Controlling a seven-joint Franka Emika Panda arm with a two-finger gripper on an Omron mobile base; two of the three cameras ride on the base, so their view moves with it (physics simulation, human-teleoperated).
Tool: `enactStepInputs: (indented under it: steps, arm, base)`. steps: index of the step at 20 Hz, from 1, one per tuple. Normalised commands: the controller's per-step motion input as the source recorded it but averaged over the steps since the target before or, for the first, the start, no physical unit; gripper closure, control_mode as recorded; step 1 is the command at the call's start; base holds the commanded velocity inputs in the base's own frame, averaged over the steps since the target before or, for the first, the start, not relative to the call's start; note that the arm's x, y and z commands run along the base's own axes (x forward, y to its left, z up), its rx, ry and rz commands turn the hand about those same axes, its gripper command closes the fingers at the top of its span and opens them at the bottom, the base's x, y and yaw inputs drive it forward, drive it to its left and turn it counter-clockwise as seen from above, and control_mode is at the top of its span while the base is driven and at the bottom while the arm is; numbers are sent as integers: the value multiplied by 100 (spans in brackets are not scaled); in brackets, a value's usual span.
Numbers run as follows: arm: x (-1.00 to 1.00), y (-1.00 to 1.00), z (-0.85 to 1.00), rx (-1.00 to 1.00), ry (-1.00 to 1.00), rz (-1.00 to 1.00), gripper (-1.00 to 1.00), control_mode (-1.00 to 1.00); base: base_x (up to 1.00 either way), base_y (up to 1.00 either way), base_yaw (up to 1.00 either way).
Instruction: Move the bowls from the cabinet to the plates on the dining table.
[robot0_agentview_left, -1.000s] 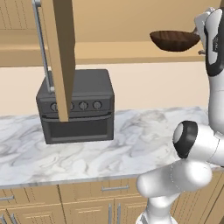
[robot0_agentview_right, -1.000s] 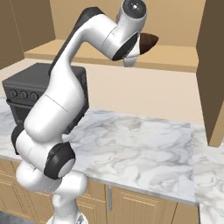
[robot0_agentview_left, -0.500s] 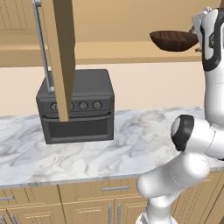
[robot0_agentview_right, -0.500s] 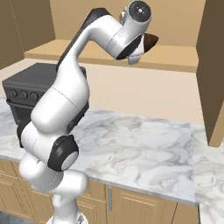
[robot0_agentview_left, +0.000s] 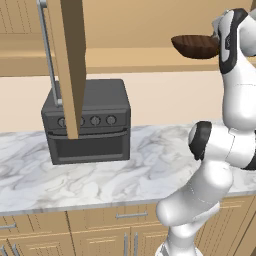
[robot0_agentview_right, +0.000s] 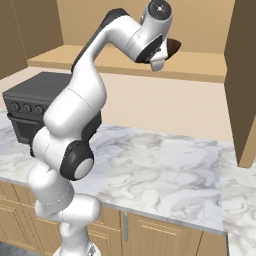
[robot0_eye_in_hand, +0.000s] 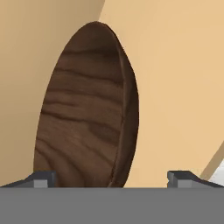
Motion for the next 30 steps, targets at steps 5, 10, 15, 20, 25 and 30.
enactStepInputs:
  steps: [5, 10, 15, 20, 25, 30]
  arm:
    - [36, -13, 0, -3, 5, 0, -100, -100]
    - [25, -13, -1, -2, 2, 0, -100, -100]
    - [20, -12, -3, -3, 0, 0, 100, -100]
    - [18, -10, -2, -3, 0, 0, 100, -100]
    - [19, -7, -1, -4, 0, 0, 100, -100]
    - [19, -8, 0, -3, 0, 0, 100, -100]
  base:
    - [0, 0, 0]
    - [0, 0, 0]
    - [0, 0, 0]
    - [0, 0, 0]
    - [0, 0, 0]
    - [0, 0, 0]
